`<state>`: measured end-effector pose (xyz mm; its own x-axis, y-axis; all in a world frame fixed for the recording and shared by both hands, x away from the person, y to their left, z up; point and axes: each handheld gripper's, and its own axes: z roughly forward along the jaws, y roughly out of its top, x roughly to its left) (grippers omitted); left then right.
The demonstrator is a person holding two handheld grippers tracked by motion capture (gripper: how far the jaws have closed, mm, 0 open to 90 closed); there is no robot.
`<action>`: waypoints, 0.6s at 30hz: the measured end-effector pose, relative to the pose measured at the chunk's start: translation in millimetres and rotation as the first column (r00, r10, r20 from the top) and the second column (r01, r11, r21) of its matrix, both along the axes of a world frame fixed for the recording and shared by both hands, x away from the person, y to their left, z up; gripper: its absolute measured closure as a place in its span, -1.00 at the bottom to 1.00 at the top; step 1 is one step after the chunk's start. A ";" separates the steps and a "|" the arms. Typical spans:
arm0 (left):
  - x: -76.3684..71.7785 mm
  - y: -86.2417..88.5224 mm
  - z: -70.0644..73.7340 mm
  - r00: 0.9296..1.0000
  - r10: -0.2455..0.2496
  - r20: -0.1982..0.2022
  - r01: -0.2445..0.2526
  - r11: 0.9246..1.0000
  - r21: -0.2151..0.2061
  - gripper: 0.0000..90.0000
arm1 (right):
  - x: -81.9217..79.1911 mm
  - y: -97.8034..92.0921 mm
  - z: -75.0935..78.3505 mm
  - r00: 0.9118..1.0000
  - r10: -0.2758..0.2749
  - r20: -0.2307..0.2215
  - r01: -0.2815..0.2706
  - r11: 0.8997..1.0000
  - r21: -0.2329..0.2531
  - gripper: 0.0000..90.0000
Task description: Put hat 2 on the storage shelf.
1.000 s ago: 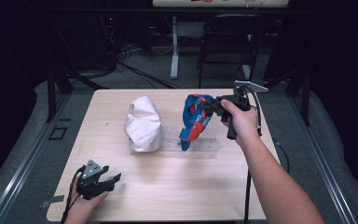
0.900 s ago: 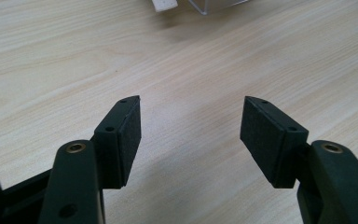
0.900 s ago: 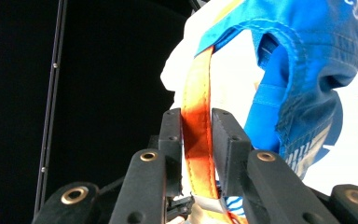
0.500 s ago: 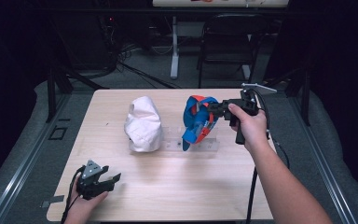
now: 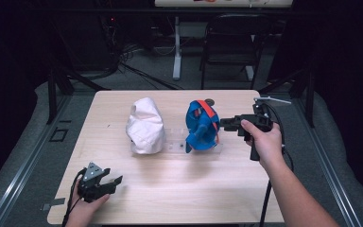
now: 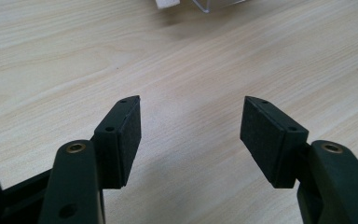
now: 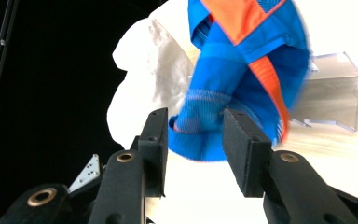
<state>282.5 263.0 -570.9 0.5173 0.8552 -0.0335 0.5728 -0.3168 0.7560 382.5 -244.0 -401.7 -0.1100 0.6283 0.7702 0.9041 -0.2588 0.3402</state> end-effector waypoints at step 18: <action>0.1 -0.1 -1.2 1.000 0.000 -0.006 0.000 1.000 -0.004 -0.13 | -63.0 -3.1 -53.6 0.989 0.018 0.144 0.004 0.988 -0.152 0.25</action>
